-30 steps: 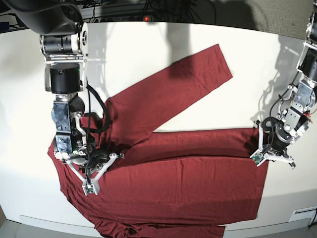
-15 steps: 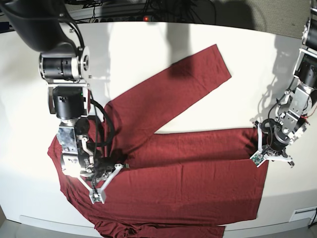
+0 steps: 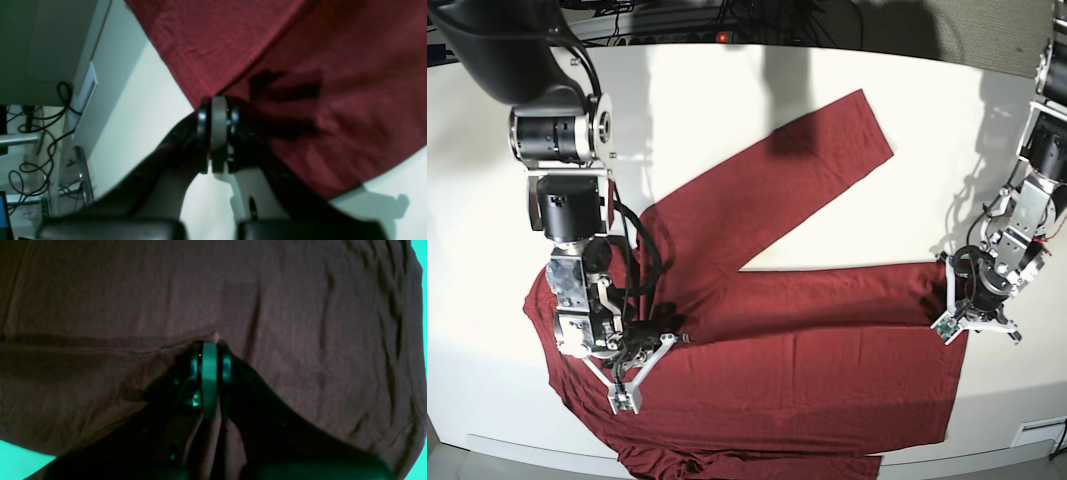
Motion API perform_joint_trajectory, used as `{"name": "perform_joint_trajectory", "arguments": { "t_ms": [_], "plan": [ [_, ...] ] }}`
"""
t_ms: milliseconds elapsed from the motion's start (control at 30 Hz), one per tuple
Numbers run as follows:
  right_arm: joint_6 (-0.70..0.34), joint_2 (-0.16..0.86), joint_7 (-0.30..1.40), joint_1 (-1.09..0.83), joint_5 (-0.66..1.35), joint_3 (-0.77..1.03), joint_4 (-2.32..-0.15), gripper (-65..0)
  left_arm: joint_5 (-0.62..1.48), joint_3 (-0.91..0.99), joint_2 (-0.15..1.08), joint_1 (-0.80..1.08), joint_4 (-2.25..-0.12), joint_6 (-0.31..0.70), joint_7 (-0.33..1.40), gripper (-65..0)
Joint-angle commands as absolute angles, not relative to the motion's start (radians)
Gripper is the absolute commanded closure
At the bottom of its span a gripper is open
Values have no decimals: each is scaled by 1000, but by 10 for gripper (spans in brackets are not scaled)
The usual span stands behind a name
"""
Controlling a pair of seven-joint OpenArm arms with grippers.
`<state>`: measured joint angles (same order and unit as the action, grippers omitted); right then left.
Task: Fold the T-shirt properly
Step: 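Drag the held sleeve with the left gripper toward the right gripper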
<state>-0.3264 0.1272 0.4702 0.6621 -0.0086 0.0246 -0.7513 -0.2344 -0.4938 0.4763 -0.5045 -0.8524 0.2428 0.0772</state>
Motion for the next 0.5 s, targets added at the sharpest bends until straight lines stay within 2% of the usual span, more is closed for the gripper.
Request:
{"name": "perform_joint_trajectory", "arguments": {
  "t_ms": [0,300,400,467],
  "plan": [
    [-325,130,440,704,-9,26,-768,0,-234,-485,488,-538,-863,219,58,0],
    [-326,130,441,717,-19,26,-768,0,-234,-485,484,-538,-854,197,59,0],
    [-326,130,436,717,-19,26,-768,0,-234,-485,471,-538,-824,86,58,0],
    [-326,130,429,716,-19,26,-768,0,-234,-485,460,-538,-805,56,54,0]
  ]
}}
